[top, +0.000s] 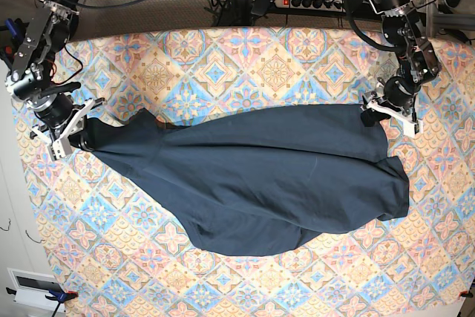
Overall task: Layout the t-shirt on the table in an organized manner, then fold the t-shirt properly
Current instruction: 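Pull the shirt taut between both grippers, then move the left gripper with the shirt corner toward the right gripper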
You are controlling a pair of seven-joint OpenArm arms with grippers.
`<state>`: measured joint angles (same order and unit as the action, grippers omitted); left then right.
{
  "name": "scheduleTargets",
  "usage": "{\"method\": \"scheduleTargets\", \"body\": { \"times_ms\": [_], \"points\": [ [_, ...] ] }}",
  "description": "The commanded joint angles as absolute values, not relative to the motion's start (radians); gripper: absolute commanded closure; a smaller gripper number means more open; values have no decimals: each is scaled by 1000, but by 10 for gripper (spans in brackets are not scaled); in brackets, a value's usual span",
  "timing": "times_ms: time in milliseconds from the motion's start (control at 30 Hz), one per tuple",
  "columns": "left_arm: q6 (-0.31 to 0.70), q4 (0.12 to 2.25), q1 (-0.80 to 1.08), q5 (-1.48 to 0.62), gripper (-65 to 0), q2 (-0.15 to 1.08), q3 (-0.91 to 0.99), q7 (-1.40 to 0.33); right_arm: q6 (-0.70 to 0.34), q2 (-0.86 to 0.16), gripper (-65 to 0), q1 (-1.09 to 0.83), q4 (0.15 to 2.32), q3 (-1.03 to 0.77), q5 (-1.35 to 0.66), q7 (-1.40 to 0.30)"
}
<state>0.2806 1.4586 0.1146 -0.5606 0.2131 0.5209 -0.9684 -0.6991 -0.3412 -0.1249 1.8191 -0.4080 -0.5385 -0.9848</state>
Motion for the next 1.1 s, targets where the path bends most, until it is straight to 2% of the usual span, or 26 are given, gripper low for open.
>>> {"method": "scheduleTargets", "body": {
  "times_ms": [0,67,167,200,367,433,700,867,1067],
  "points": [
    [283,1474,111,-564,-251,217,522,-981,-698,-360,-4,-113,1836,-418,-558,-958],
    [294,1518,116,-590,-161,213,481,-983,-698,-360,-4,-113,1836,-418,-558,-958],
    [383,1630,162,-691,-21,216,421,-1029,-698,-360,-4,-111,1836,-420,-558,-958],
    [404,1679,173,-731,0,216,421,-1066,-698,-360,-4,-111,1836,-421,-558,-958],
    [417,1910,214,-874,0,223,441,-1231,-698,-360,-4,-102,1834,-424,-555,-955],
    [418,1991,240,-951,0,272,483,-1259,-698,-360,-4,-102,1836,-426,-555,-955],
    [418,1943,269,-1271,0,403,777,-1274,-698,-360,-4,-84,1834,-427,-553,-958],
    [418,1807,292,-1251,0,446,797,-1294,-698,-360,-4,-84,1834,-426,-553,-958],
    [418,1712,285,-1125,0,444,794,-1294,-698,-360,-4,-87,1834,-421,-553,-958]
  ]
}}
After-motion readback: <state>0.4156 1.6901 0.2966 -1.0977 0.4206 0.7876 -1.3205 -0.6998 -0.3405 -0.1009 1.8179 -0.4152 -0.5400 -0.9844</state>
